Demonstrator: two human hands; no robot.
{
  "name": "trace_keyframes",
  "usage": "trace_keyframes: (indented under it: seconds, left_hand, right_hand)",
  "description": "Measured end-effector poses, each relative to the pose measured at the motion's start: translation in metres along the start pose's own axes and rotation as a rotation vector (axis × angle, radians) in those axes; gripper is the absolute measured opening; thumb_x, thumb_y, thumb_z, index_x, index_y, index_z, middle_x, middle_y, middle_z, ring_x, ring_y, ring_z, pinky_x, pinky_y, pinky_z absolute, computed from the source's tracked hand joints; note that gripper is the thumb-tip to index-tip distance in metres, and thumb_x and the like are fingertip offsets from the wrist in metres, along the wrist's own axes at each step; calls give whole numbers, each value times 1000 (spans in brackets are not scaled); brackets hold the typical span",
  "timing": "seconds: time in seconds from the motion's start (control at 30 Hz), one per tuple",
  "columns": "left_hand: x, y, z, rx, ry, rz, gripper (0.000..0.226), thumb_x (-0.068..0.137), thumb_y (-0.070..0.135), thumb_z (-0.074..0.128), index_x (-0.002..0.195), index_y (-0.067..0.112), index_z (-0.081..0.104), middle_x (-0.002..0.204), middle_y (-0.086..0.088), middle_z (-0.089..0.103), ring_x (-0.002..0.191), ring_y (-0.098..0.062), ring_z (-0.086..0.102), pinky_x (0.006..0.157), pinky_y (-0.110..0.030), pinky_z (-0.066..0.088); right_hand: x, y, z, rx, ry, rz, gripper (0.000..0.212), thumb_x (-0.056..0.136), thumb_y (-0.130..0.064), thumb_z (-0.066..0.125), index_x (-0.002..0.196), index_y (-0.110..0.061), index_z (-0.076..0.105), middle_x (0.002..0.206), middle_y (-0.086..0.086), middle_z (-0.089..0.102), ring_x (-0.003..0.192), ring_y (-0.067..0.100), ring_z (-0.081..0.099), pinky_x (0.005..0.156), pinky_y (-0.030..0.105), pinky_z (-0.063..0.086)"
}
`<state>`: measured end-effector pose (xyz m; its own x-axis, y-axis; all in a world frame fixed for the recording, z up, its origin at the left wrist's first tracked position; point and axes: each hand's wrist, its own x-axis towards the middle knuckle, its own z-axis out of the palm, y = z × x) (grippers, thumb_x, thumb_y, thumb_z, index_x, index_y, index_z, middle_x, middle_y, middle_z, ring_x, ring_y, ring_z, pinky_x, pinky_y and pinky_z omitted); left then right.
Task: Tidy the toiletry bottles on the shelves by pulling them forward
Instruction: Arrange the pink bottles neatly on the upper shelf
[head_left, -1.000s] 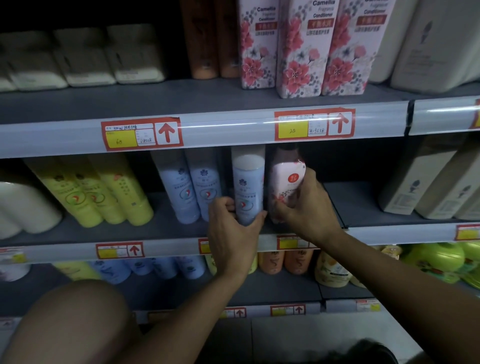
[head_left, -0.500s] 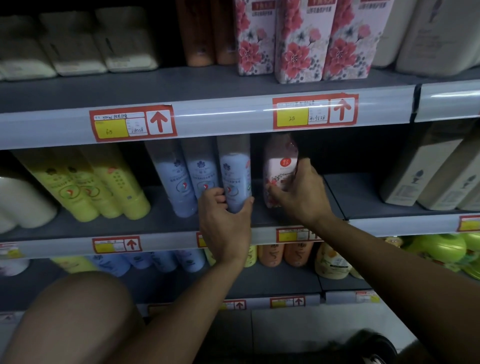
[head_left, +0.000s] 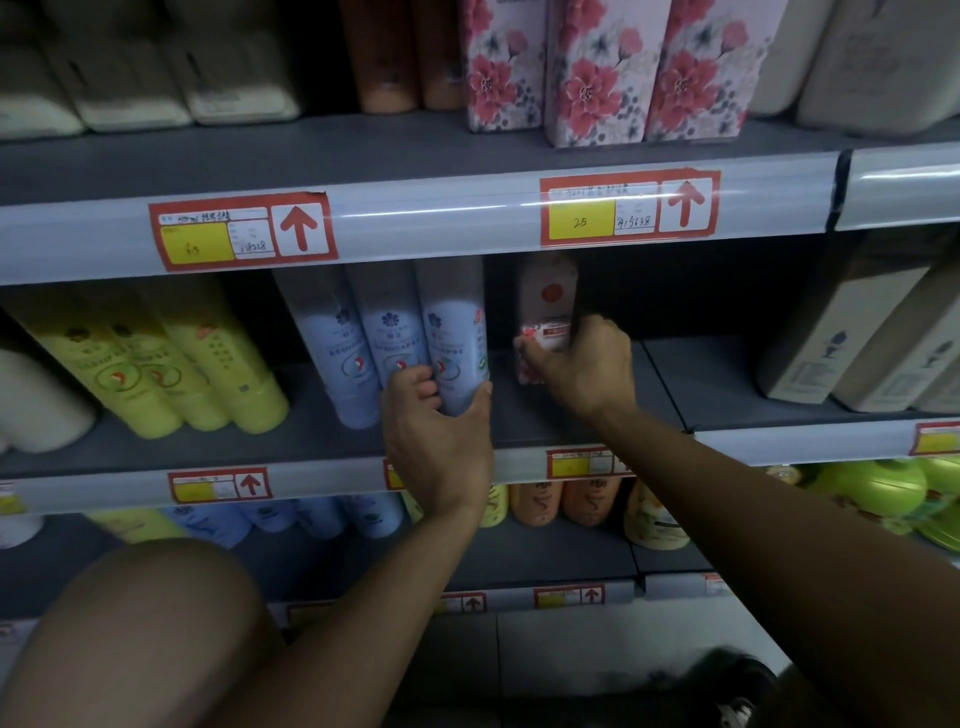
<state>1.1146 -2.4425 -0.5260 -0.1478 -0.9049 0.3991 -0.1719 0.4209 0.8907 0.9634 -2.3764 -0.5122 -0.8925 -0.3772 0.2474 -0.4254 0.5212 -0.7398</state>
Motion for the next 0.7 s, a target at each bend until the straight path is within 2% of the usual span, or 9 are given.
trace_keyframes:
  seconds: [0.17, 0.27, 0.33, 0.4, 0.47, 0.6, 0.7]
  left_hand:
    - [0, 0, 0, -6, 8, -13, 51, 70, 31, 95, 105, 24, 59, 101, 2, 65, 84, -11, 64, 75, -27, 57]
    - [0, 0, 1, -9, 10, -5, 50, 71, 30, 95, 106, 22, 60, 102, 2, 65, 85, -12, 65, 76, -26, 56]
    - [-1, 1, 1, -16, 6, -8, 50, 71, 29, 95, 105, 24, 59, 103, 3, 65, 86, -10, 64, 75, -20, 54]
    - [-1, 1, 1, -22, 4, -11, 50, 72, 28, 95, 106, 26, 59, 104, 3, 66, 87, -9, 65, 75, -16, 52]
    - [-1, 0, 2, -27, 5, -15, 49, 72, 28, 95, 108, 23, 61, 104, 4, 67, 88, -9, 65, 76, -15, 51]
    - [0, 0, 4, -45, 12, -21, 49, 72, 25, 96, 109, 19, 65, 105, 4, 69, 88, -7, 67, 76, -7, 49]
    - [1, -2, 6, -53, 20, -15, 48, 71, 26, 96, 106, 18, 64, 104, 4, 70, 89, -10, 68, 79, -20, 57]
  right_hand:
    - [3, -3, 5, 50, 32, 33, 100, 50, -94, 49, 103, -13, 74, 103, 8, 75, 89, 24, 75, 73, 45, 65]
    - [3, -6, 7, 106, 30, 61, 97, 48, -90, 52, 100, -11, 76, 99, 7, 75, 86, 24, 74, 72, 46, 65]
    - [2, -11, 5, 128, 11, 78, 87, 52, -83, 61, 95, -9, 77, 93, 7, 76, 82, 23, 75, 71, 46, 65]
    - [2, -15, 3, 126, 4, 96, 66, 66, -68, 77, 92, -7, 77, 90, 7, 76, 80, 22, 75, 71, 46, 65]
    - [4, -15, 5, 119, 16, 106, 49, 76, -53, 84, 90, -7, 77, 88, 8, 77, 79, 22, 75, 71, 47, 65]
    - [6, -15, 7, 113, 23, 116, 45, 78, -50, 85, 87, -7, 76, 87, 8, 76, 78, 23, 74, 71, 48, 65]
    - [5, -16, 5, 90, 37, 93, 44, 78, -49, 85, 81, -7, 76, 82, 8, 76, 75, 23, 74, 71, 48, 64]
